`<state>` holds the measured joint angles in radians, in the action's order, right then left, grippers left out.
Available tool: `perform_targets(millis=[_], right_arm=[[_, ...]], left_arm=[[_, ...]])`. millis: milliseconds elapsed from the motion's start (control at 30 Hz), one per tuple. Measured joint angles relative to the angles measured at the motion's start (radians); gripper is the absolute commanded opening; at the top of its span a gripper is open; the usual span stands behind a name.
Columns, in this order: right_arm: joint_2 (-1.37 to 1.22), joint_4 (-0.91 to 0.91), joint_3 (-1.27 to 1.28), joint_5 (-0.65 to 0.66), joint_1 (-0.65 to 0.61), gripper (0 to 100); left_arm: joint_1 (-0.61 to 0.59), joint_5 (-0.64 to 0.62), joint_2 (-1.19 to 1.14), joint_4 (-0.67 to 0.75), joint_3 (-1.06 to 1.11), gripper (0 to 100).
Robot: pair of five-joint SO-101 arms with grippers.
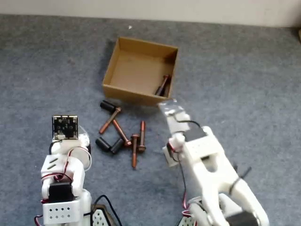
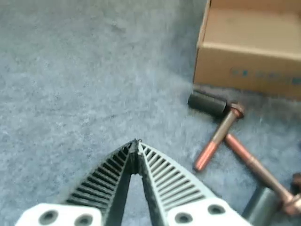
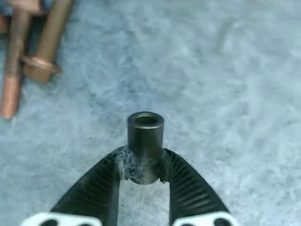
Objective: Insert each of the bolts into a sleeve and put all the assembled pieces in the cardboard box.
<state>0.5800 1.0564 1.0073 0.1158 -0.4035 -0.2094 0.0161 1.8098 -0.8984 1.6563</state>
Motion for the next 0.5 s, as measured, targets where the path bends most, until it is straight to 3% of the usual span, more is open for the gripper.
perform_targets(millis=[333, 500], right_arm=[[0.272, -0.199, 0.288, -0.041, 0.069, 0.5], [0.278, -0.21, 0.296, -0.041, 0.078, 0.5]], left_arm=[[0.061, 0.103, 0.003, -0.287, -0.232, 1], [0.097, 0.227, 0.0, -0.302, -0.249, 1]])
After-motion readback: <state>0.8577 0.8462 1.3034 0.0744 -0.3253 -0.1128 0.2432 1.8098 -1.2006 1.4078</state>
